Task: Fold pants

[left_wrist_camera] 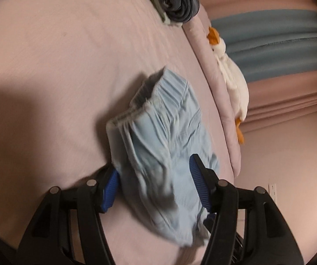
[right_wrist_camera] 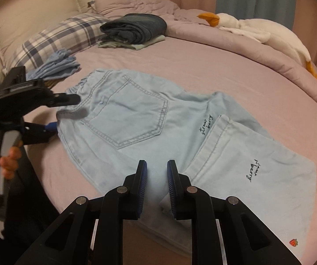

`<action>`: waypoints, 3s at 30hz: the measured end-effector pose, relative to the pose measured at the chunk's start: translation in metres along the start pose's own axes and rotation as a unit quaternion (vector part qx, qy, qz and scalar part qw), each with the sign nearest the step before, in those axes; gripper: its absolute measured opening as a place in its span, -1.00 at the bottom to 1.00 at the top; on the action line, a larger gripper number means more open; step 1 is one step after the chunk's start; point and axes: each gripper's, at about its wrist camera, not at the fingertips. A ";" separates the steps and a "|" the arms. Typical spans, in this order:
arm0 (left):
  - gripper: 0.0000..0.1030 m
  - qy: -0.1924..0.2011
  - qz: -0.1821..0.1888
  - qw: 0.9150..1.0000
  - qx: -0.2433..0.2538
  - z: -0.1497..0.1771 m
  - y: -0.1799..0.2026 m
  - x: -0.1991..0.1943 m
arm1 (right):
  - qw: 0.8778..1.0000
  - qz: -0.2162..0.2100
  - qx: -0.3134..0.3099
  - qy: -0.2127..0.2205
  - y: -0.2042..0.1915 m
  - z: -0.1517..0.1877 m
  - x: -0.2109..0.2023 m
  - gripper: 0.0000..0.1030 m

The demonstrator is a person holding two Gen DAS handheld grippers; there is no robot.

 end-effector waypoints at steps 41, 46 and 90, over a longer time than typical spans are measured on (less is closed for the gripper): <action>-0.68 -0.091 0.036 0.920 0.379 0.073 0.183 0.047 | 0.928 -0.172 0.330 -0.017 0.089 0.035 -0.006 -0.18; -0.66 -0.155 0.030 0.880 0.447 0.119 0.204 0.094 | 0.789 -0.317 0.524 0.041 0.154 0.095 0.004 0.15; 0.66 -0.207 -0.052 0.925 0.315 0.082 0.119 0.108 | 0.903 -0.044 0.427 -0.008 0.222 0.110 -0.056 -0.41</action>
Point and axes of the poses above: each gripper's, at about its wrist camera, not at the fingertips, and x roughly the way its jaws point, y to its right, z to its underside, and after that the axes turned 11 degrees about z, right-handed
